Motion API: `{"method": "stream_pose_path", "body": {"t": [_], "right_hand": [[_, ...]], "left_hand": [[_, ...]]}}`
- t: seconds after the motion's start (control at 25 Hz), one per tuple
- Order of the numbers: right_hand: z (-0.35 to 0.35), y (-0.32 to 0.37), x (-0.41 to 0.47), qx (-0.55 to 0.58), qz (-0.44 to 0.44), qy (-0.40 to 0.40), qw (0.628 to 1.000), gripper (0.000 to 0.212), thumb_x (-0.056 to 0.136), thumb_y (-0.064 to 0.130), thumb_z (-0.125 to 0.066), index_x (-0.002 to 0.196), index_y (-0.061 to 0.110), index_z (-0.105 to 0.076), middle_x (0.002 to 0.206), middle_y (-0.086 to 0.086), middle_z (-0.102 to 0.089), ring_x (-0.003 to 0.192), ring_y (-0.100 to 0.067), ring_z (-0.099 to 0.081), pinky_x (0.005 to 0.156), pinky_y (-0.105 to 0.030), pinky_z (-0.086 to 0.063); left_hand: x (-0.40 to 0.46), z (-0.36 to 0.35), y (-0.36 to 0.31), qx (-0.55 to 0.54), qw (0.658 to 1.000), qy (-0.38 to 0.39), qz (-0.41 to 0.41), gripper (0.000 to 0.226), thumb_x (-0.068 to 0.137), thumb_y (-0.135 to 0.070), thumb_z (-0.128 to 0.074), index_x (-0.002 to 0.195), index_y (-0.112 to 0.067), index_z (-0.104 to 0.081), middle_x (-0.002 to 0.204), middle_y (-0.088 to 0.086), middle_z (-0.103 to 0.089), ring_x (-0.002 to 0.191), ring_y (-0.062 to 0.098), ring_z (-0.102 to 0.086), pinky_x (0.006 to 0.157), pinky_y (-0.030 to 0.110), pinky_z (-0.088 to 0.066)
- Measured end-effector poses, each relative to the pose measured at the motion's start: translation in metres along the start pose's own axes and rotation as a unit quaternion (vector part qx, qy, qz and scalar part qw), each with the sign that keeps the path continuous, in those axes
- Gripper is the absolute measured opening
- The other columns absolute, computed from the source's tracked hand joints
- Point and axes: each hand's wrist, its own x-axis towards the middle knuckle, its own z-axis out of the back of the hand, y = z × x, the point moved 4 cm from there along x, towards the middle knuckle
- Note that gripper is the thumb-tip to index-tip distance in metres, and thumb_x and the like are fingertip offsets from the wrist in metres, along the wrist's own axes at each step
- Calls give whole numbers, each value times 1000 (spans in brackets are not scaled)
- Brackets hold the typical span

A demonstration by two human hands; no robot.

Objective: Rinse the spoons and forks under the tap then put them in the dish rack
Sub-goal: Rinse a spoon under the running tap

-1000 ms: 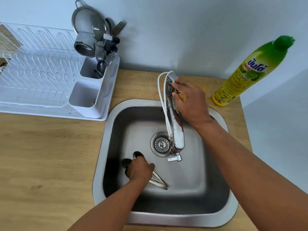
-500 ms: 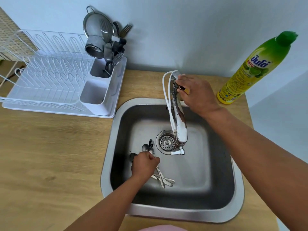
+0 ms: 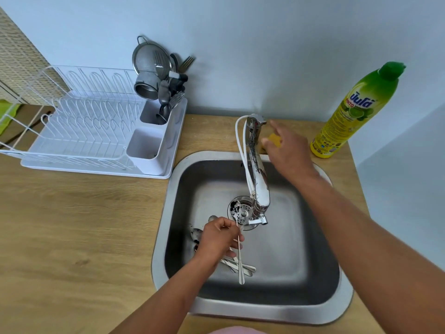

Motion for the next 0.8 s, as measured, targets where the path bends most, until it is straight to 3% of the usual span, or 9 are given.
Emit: {"method": "stream_pose_path", "body": {"t": [0.12, 0.24, 0.4, 0.6, 0.72, 0.8], "right_hand": [[-19, -29, -77, 48, -91, 15, 995, 37, 92, 21, -65, 127, 9, -67, 124, -10, -73, 112, -24, -68, 96, -31, -50], [-51, -43, -152, 66, -138, 128, 980, 20, 92, 21, -66, 107, 12, -76, 98, -6, -79, 89, -19, -72, 75, -23, -50], [-74, -32, -211, 221, -246, 224, 917, 15, 93, 22, -67, 104, 15, -75, 80, -3, -79, 64, -13, -75, 67, -28, -61], [-72, -22, -226, 274, -271, 208, 899, 17, 99, 15, -58, 96, 11, -74, 71, -11, -77, 53, -23, -69, 63, -36, -58], [-67, -23, -235, 318, -314, 186, 875, 15, 99, 13, -59, 100, 7, -73, 74, -20, -76, 54, -29, -67, 63, -37, -57], [-65, -23, -239, 342, -342, 183, 856, 15, 98, 13, -60, 100, 5, -72, 70, -17, -76, 52, -28, -68, 60, -34, -58]], "left_hand": [[-7, 2, -1, -19, 1000, -5, 7, 8, 92, -7, -61, 86, -8, -65, 67, 7, -75, 52, 20, -67, 41, 23, -48], [-17, 3, -3, -45, 999, -4, 21, 3, 92, -5, -62, 91, -6, -65, 75, 11, -73, 56, 23, -71, 42, 25, -50], [-28, -2, -6, -79, 996, 8, 45, 2, 90, -6, -68, 91, -6, -66, 73, 8, -73, 59, 21, -73, 49, 29, -56], [-19, -3, -9, -33, 999, 7, 36, 8, 85, -16, -77, 80, -14, -71, 77, 3, -71, 60, 14, -62, 49, 22, -44], [-12, -8, -14, -42, 998, 23, 38, 20, 81, -24, -83, 90, -8, -74, 79, 4, -73, 59, 13, -62, 49, 23, -44], [-9, -11, -15, -40, 998, 30, 38, 22, 80, -24, -84, 92, -8, -73, 78, 3, -74, 57, 11, -62, 48, 22, -45]]}}
